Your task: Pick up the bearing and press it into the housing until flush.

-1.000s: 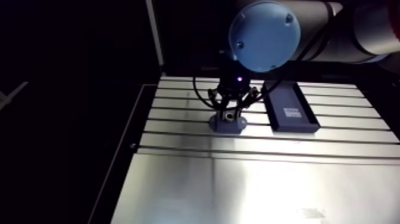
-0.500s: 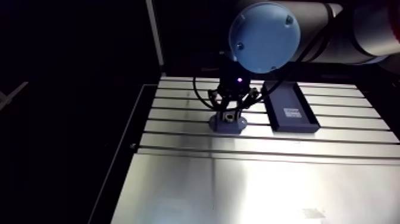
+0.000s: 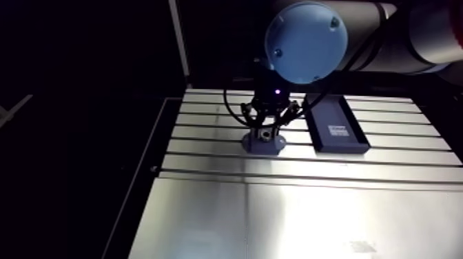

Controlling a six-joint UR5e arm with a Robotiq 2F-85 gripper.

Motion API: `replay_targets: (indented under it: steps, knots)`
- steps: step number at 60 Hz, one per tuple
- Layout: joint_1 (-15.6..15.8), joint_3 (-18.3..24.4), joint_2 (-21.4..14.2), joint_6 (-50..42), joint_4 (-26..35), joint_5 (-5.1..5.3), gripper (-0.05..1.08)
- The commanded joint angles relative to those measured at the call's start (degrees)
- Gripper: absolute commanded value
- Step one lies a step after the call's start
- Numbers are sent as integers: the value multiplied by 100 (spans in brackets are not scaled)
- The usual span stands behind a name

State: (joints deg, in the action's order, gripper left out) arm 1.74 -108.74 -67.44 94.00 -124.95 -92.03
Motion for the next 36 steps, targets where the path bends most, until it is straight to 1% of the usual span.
replay_targets:
  steps: [1,36]
  knots:
    - [-5,15,8,0,0,4,69]
    - [-7,49,34,7,-15,6,69]
